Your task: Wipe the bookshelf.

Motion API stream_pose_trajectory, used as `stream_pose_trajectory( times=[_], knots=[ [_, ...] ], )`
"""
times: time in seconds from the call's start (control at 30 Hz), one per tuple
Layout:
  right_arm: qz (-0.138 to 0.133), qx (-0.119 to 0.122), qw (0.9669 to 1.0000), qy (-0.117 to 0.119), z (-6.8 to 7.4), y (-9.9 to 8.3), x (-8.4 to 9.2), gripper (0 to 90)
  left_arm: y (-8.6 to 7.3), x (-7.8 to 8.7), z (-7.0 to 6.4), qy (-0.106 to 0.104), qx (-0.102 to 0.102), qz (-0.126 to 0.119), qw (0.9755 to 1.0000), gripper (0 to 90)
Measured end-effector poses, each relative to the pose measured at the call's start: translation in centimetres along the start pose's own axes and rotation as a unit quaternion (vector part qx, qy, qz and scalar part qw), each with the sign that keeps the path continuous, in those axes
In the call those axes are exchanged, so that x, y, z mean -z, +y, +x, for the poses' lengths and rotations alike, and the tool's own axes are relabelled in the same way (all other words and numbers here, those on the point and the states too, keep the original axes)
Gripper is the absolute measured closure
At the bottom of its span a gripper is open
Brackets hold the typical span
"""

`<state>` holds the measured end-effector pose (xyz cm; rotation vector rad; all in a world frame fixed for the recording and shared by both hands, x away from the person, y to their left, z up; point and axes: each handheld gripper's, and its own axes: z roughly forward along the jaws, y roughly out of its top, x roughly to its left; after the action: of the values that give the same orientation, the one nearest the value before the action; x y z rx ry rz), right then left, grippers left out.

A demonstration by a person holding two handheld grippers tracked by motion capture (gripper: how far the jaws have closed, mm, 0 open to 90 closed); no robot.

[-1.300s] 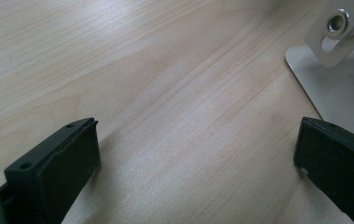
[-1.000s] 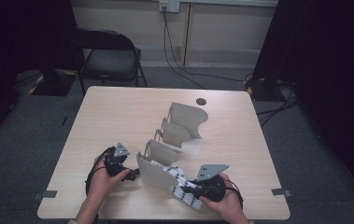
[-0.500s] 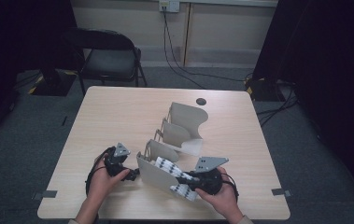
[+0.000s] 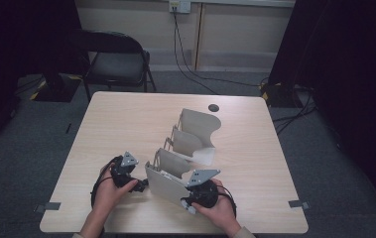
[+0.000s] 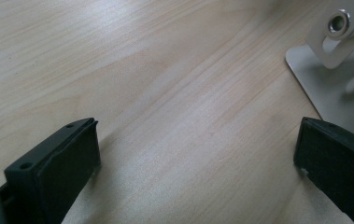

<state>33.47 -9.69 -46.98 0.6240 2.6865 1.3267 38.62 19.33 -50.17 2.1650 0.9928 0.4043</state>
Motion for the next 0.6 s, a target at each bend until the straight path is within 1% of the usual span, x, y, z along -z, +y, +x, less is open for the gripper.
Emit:
stream_pose_trajectory(
  times=[0.17,0.27,0.37,0.47,0.6],
  knots=[
    [0.005,-0.001,1.0000,0.003,-0.1,-0.5,-0.2,77.5,0.0,0.0,0.0,0.000,0.000,0.000,1.0000,0.0],
    [0.015,-0.001,0.9999,0.008,-0.1,-1.0,0.0,77.5,0.0,0.0,0.0,0.000,0.000,0.000,1.0000,0.0],
    [0.018,0.004,0.9997,0.015,0.0,-1.6,0.5,77.5,0.0,0.0,0.0,0.000,0.000,0.000,1.0000,0.0],
    [0.030,0.011,0.9994,0.011,0.0,-2.2,1.2,77.5,0.0,0.0,0.0,0.000,0.000,0.000,1.0000,0.0],
    [0.042,0.014,0.9990,0.012,-0.1,-2.8,2.0,77.6,0.0,0.0,0.0,0.000,0.001,0.000,1.0000,0.0]
  ],
)
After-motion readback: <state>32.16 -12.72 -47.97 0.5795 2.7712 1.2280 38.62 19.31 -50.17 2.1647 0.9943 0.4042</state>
